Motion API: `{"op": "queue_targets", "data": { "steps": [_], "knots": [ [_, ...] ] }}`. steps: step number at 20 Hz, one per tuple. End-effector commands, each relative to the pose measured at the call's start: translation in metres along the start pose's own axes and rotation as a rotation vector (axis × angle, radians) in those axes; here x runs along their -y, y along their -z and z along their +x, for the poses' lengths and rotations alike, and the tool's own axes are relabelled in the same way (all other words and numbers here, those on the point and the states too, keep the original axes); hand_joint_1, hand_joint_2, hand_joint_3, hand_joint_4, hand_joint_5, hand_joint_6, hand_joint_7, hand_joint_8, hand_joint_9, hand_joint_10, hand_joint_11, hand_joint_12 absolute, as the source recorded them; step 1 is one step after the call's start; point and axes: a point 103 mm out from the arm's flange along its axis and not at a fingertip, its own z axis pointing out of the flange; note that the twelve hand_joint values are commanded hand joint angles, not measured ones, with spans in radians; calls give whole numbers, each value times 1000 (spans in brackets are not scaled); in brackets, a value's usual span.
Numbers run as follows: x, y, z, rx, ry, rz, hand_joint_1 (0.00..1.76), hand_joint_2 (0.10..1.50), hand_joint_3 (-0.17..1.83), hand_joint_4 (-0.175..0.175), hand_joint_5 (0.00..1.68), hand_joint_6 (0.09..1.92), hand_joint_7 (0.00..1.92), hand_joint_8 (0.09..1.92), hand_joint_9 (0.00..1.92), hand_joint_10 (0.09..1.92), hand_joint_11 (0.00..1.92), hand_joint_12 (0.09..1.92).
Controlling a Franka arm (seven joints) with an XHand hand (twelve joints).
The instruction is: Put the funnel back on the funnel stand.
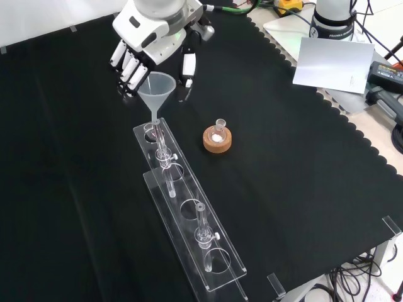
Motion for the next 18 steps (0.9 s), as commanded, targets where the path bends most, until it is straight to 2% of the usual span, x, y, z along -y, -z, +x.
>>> {"op": "queue_targets", "data": {
  "steps": [1,7,18],
  "knots": [
    [-3,-5,-4,8,-4,11,725,778,402,13,500,464,508,621,874,429,560,1265],
    [-7,-13,-8,2,-1,21,725,777,402,14,506,465,507,622,873,430,561,1264],
    [-17,-22,1,18,17,40,724,776,403,16,510,463,505,624,861,430,562,1265]
  ]
}}
